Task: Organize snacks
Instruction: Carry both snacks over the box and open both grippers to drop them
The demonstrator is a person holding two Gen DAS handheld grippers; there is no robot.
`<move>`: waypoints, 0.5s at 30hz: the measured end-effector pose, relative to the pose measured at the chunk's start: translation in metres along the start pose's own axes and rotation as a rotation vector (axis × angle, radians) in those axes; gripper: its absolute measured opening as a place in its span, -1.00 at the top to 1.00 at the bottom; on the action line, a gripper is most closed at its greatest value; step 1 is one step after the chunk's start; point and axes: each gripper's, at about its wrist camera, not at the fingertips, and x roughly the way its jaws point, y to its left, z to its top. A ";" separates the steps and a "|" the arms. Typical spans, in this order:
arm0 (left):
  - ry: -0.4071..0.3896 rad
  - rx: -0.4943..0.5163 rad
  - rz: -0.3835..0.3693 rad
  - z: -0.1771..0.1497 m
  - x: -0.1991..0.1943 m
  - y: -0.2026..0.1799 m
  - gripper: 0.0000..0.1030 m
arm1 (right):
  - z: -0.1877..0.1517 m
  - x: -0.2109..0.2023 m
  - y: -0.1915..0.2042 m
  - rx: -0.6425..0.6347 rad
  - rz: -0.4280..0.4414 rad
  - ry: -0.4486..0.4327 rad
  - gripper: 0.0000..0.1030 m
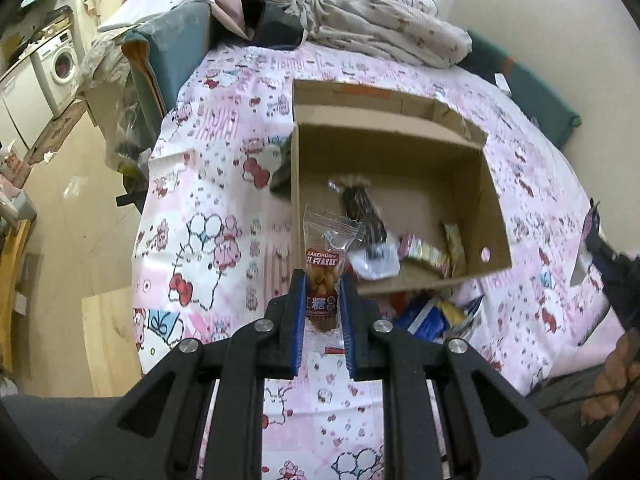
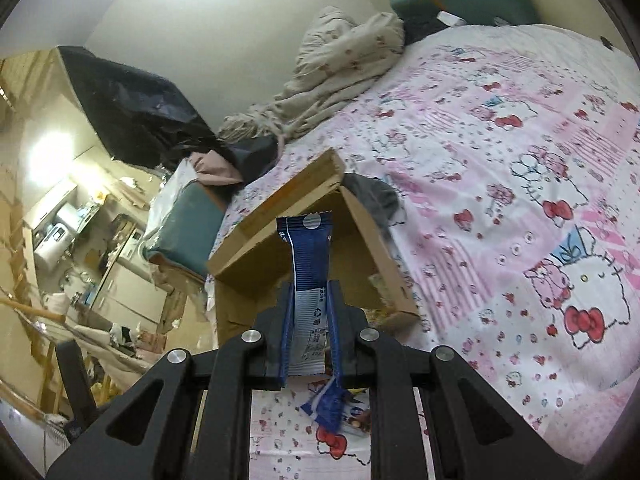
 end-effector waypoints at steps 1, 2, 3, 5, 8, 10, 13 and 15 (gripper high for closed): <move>-0.002 -0.004 -0.002 0.004 0.000 0.000 0.75 | 0.001 0.002 0.002 -0.003 0.006 0.003 0.68; -0.004 -0.006 -0.003 0.008 0.000 -0.001 0.75 | 0.002 0.005 0.003 -0.006 0.010 0.009 0.68; -0.008 -0.008 -0.003 0.013 0.001 -0.003 0.75 | 0.003 0.008 0.004 -0.009 0.012 0.012 0.68; -0.015 0.001 -0.006 0.019 0.002 -0.007 0.75 | 0.006 0.013 0.006 -0.014 0.015 0.020 0.68; -0.024 0.015 -0.010 0.026 0.006 -0.015 0.75 | 0.012 0.024 0.009 -0.031 0.013 0.030 0.68; -0.023 0.020 -0.014 0.032 0.010 -0.019 0.75 | 0.015 0.032 0.011 -0.040 0.012 0.039 0.68; -0.025 0.030 -0.008 0.040 0.018 -0.025 0.75 | 0.018 0.044 0.012 -0.046 0.007 0.052 0.68; -0.031 0.042 -0.013 0.046 0.023 -0.030 0.75 | 0.021 0.053 0.011 -0.054 -0.001 0.066 0.68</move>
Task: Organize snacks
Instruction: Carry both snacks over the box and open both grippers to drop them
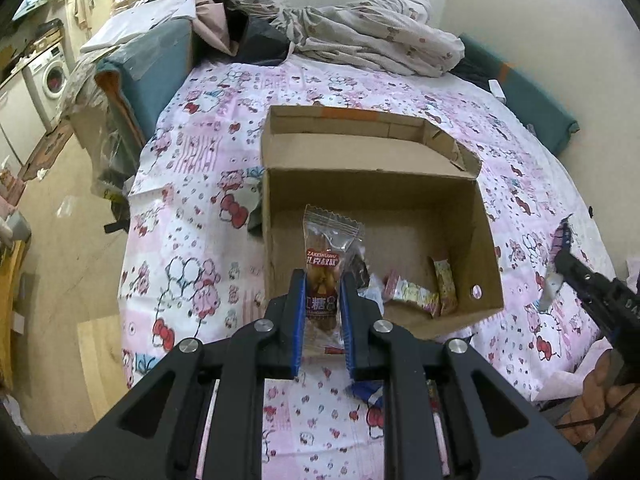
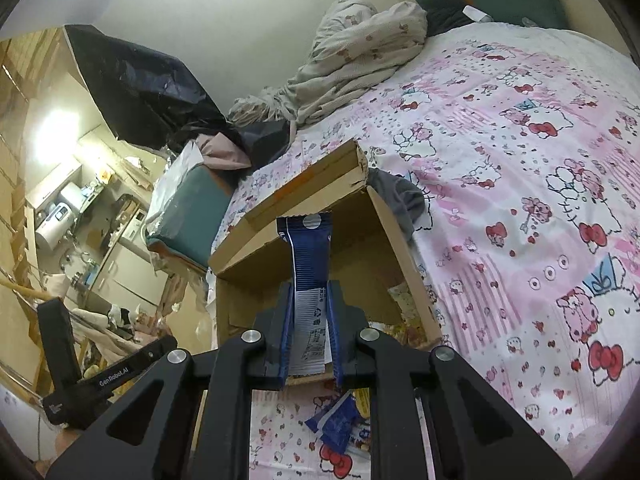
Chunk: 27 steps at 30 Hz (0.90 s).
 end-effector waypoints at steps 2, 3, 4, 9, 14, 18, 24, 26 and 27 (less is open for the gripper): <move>-0.005 0.014 0.003 0.005 0.005 -0.004 0.75 | 0.003 0.008 0.000 -0.007 -0.008 0.011 0.68; -0.004 0.021 0.005 0.008 0.009 -0.006 0.75 | 0.005 0.012 0.000 -0.013 -0.013 0.016 0.68; -0.003 0.025 0.005 0.010 0.012 -0.007 0.75 | 0.006 0.015 0.001 -0.017 -0.017 0.019 0.68; -0.008 0.050 -0.032 0.022 0.033 -0.017 0.75 | 0.013 0.037 0.001 -0.038 -0.037 0.049 0.68; -0.009 0.055 -0.035 0.021 0.054 -0.021 0.75 | 0.012 0.059 0.001 -0.068 -0.060 0.090 0.67; 0.002 0.065 -0.047 0.015 0.070 -0.020 0.74 | 0.007 0.078 -0.001 -0.070 -0.072 0.139 0.67; 0.053 0.065 -0.035 0.006 0.092 -0.015 0.74 | -0.008 0.096 -0.007 -0.057 -0.104 0.220 0.67; 0.052 0.076 -0.018 0.003 0.097 -0.015 0.74 | -0.012 0.100 -0.007 -0.047 -0.106 0.240 0.67; 0.059 0.075 -0.013 0.002 0.099 -0.015 0.73 | -0.014 0.102 -0.007 -0.049 -0.109 0.247 0.67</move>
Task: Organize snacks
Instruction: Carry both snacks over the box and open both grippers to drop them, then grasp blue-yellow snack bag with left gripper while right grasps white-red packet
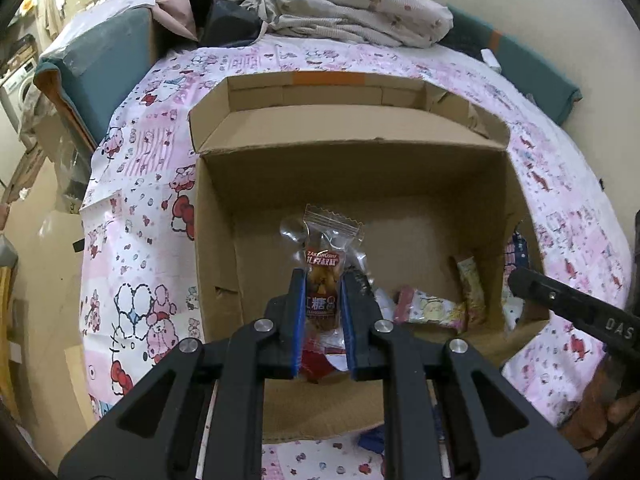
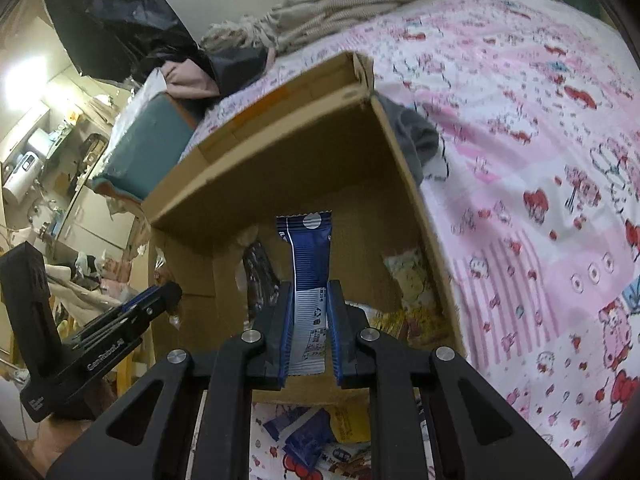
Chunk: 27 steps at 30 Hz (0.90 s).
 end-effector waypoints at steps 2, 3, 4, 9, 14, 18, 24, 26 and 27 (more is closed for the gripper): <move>0.019 -0.014 -0.012 -0.002 0.004 0.001 0.72 | -0.002 0.003 0.002 -0.010 -0.004 0.014 0.67; 0.027 -0.019 -0.018 -0.004 0.004 0.002 0.70 | -0.003 0.004 0.002 -0.011 -0.004 0.021 0.67; 0.036 -0.018 -0.019 -0.005 0.005 0.002 0.70 | -0.005 0.006 0.002 -0.009 -0.001 0.033 0.67; 0.039 0.003 -0.005 -0.011 0.007 -0.002 0.69 | -0.007 0.010 0.000 0.006 -0.005 0.056 0.60; 0.045 0.004 -0.022 -0.013 0.006 -0.003 0.66 | -0.007 0.008 0.002 0.006 0.012 0.053 0.60; 0.019 0.005 -0.016 -0.013 0.000 -0.006 0.35 | -0.005 0.006 0.001 0.010 0.020 0.051 0.60; -0.016 -0.011 -0.024 -0.010 -0.008 -0.004 -0.41 | -0.002 -0.001 0.001 0.010 0.017 0.023 0.36; -0.026 -0.021 -0.031 -0.009 -0.011 -0.003 -0.63 | -0.001 -0.005 0.000 0.019 0.024 0.003 -0.23; -0.031 -0.024 -0.032 -0.009 -0.012 -0.003 -0.64 | 0.000 -0.009 -0.001 0.024 0.018 -0.024 -0.48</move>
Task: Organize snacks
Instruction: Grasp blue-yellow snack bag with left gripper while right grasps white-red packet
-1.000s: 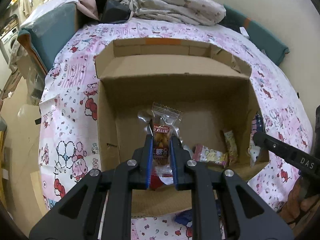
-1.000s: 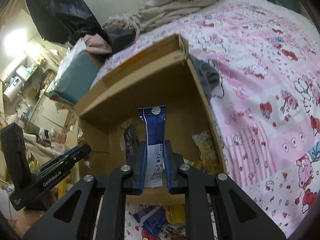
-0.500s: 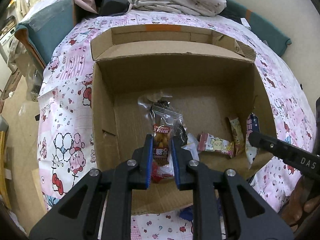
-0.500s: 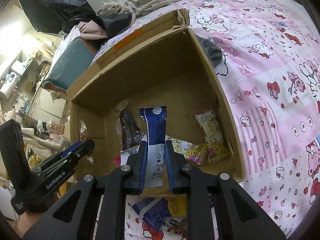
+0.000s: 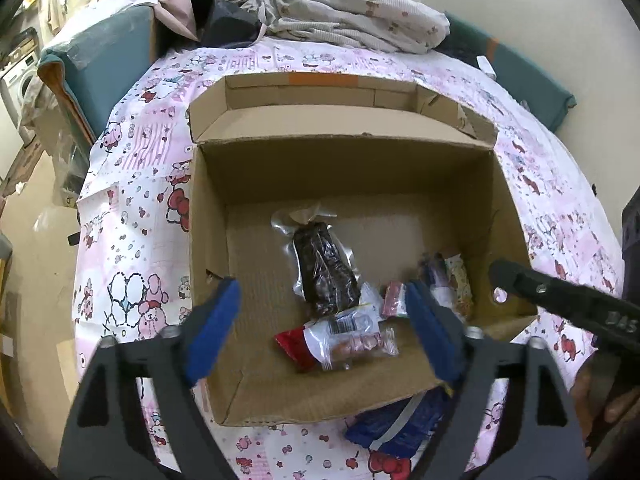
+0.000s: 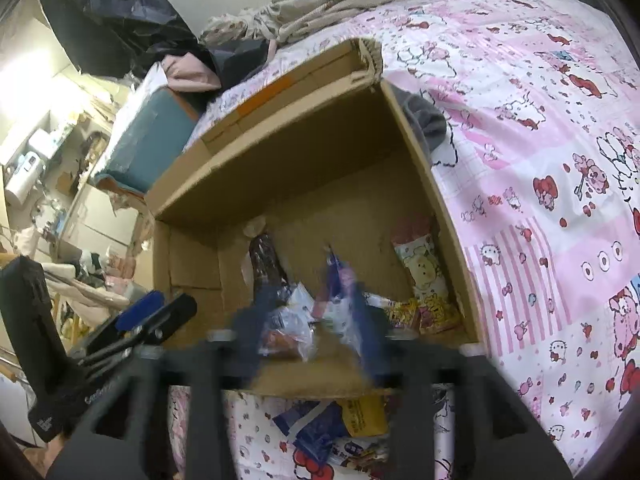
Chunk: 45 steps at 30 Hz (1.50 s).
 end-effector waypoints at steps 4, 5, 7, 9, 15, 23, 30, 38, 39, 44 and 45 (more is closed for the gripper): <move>-0.012 0.000 0.005 0.001 -0.003 0.001 -0.64 | 0.003 -0.004 -0.002 0.009 -0.001 -0.012 -0.48; -0.015 0.001 0.006 0.001 -0.003 0.001 -0.64 | 0.003 -0.004 -0.003 0.014 -0.001 -0.012 -0.48; -0.016 0.000 0.006 0.001 -0.005 0.001 -0.64 | 0.004 -0.006 -0.005 0.028 0.002 -0.014 -0.48; -0.017 -0.001 0.011 0.001 -0.007 0.001 -0.64 | 0.004 -0.009 -0.005 0.041 0.016 -0.019 -0.48; -0.037 -0.003 0.012 0.000 -0.022 0.004 -0.64 | 0.003 -0.020 -0.002 0.050 0.034 -0.035 -0.48; -0.066 -0.030 0.006 -0.012 -0.046 0.011 -0.64 | -0.013 -0.049 -0.013 0.142 0.106 -0.023 -0.48; -0.068 -0.060 0.000 -0.034 -0.060 0.021 -0.64 | -0.035 -0.067 -0.031 0.222 0.113 -0.013 -0.48; -0.015 -0.103 -0.009 -0.057 -0.063 0.030 -0.64 | -0.076 -0.039 -0.069 0.331 -0.071 0.186 -0.42; -0.010 -0.108 -0.009 -0.059 -0.063 0.031 -0.64 | -0.080 -0.032 -0.072 0.337 -0.082 0.222 -0.29; -0.004 -0.113 -0.019 -0.060 -0.064 0.030 -0.64 | -0.088 0.008 -0.065 0.276 -0.154 0.342 0.14; -0.007 -0.106 -0.017 -0.060 -0.064 0.029 -0.64 | -0.089 0.012 -0.065 0.273 -0.168 0.351 0.19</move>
